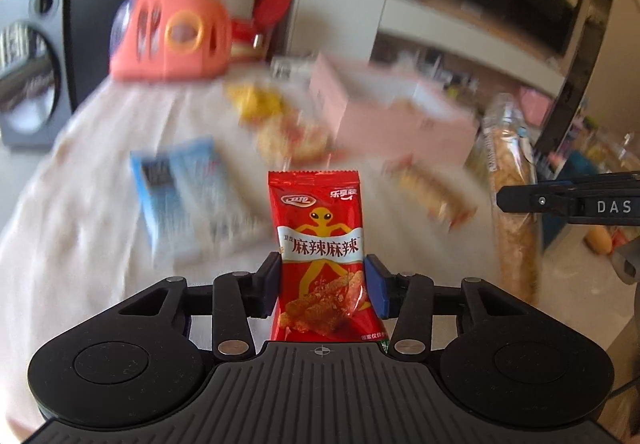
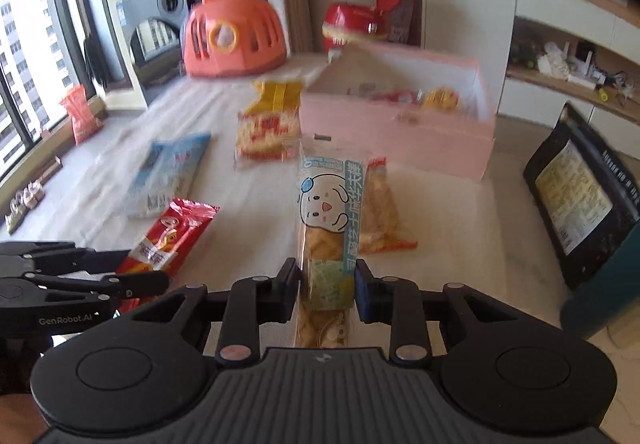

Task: Organize snacks
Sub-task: 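Carry the red packet and bread-stick bag into the pink box and open both tools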

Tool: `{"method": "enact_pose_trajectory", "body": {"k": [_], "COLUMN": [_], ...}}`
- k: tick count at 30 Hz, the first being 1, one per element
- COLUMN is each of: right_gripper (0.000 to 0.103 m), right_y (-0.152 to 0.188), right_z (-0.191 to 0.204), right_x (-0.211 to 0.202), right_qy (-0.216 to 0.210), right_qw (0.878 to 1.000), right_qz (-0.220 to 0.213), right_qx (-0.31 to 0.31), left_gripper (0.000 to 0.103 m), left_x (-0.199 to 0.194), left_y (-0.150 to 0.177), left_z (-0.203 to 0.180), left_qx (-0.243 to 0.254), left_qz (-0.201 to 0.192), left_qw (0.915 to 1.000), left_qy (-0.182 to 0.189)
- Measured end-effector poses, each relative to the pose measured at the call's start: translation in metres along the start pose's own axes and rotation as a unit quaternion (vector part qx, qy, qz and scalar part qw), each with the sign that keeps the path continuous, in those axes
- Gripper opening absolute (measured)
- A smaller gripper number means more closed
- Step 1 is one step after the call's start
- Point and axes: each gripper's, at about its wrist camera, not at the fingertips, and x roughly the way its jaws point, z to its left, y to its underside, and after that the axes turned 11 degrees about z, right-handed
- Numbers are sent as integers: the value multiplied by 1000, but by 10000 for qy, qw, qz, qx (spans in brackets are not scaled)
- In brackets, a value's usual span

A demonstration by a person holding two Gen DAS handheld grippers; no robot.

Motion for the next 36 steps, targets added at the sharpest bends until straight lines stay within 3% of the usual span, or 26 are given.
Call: {"method": "enact_pose_trajectory", "body": {"k": [4, 7, 10, 13, 16, 19, 20, 22, 24, 27, 29, 32, 36], "right_gripper": [28, 28, 28, 28, 28, 28, 28, 28, 28, 28, 28, 28, 28], "right_y": [-48, -97, -143, -177, -195, -202, -204, -207, -208, -215, -218, -228, -237], "right_z": [-13, -26, -36, -48, -60, -78, -83, -91, -95, -100, -98, -99, -97], "right_x": [-58, -96, -112, -103, -78, -50, -40, -22, -6, 18, 38, 85, 156], "right_qy": [-131, -107, 253, 515, 754, 744, 727, 696, 641, 471, 271, 1, -33], "right_qw": [9966, 9904, 9846, 9839, 9857, 9907, 9923, 9947, 9965, 9987, 9991, 9962, 9891], "right_qz": [-816, -1376, -1724, -1710, -1502, -1116, -970, -714, -483, -74, 246, 813, 1359], "right_qx": [71, 101, 102, 116, 112, 208, 244, 267, 241, 195, 209, 297, 569], "left_gripper": [50, 50, 51, 51, 51, 53, 53, 48, 45, 45, 45, 45, 45], "left_x": [-42, -48, -20, 34, 103, 178, 197, 219, 214, 186, 162, 131, 107], "left_y": [-70, -134, -187, -223, -242, -240, -236, -228, -226, -229, -230, -226, -207], "left_z": [-17, -33, -44, -47, -43, -37, -36, -39, -35, -15, 1, 25, 53], "left_qx": [383, 568, 579, 410, 76, -199, -151, 65, 56, -371, -588, -863, -1131], "left_qz": [-977, -1371, -1359, -1027, -386, 699, 970, 1185, 952, 506, 148, -240, -221], "left_qw": [9943, 9886, 9884, 9923, 9954, 9888, 9869, 9889, 9922, 9902, 9892, 9890, 9908], "left_qy": [158, 266, 359, 551, 877, 1301, 1278, 893, 805, 1246, 1332, 1175, 704]}}
